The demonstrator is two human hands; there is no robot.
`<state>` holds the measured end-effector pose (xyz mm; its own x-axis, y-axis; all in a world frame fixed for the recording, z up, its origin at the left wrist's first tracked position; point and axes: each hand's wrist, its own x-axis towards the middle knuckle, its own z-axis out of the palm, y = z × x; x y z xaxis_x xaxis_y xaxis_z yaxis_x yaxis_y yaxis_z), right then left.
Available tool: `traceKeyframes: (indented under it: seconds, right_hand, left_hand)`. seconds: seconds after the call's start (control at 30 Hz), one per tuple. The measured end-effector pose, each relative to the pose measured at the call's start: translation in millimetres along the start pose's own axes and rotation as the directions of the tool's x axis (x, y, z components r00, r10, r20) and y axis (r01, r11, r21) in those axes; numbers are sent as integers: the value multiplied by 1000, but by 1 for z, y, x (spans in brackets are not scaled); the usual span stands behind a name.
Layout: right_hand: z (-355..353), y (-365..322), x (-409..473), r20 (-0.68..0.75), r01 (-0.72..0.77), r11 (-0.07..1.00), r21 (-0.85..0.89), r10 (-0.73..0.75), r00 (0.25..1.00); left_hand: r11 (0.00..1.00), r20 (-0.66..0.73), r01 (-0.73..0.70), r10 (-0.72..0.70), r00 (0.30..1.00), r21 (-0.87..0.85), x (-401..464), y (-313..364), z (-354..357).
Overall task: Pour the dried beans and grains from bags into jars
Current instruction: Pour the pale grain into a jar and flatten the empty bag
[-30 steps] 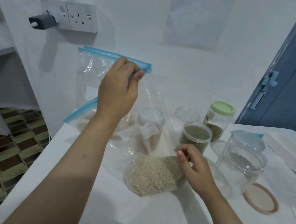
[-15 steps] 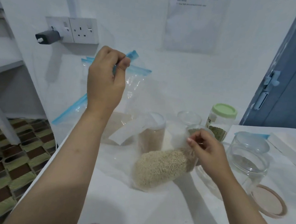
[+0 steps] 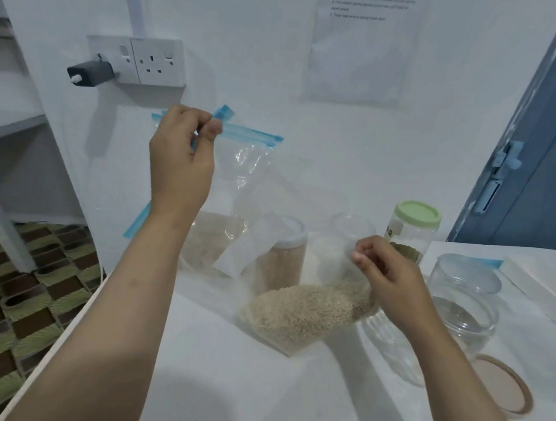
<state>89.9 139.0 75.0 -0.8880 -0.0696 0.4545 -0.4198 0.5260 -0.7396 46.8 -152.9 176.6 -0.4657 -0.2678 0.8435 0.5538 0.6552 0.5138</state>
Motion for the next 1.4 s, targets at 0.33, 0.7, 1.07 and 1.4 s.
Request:
traceKeyframes:
  seconds: [0.33, 0.7, 1.07, 1.4]
  right_hand:
    - [-20, 8, -12, 181, -80, 996, -30, 84, 980]
    - [-17, 8, -13, 91, -100, 969, -228, 123, 988]
    - [-2, 4, -21, 112, -199, 964, -176, 220, 969]
    - [-8, 3, -16, 67, -219, 970, -107, 227, 972]
  left_hand:
    - [998, -15, 60, -60, 998, 20, -3, -11, 1]
    - [998, -20, 59, -58, 998, 31, -6, -14, 3]
    - [995, -15, 87, -86, 996, 39, -10, -13, -5]
    - [994, -19, 99, -98, 995, 43, -11, -17, -9]
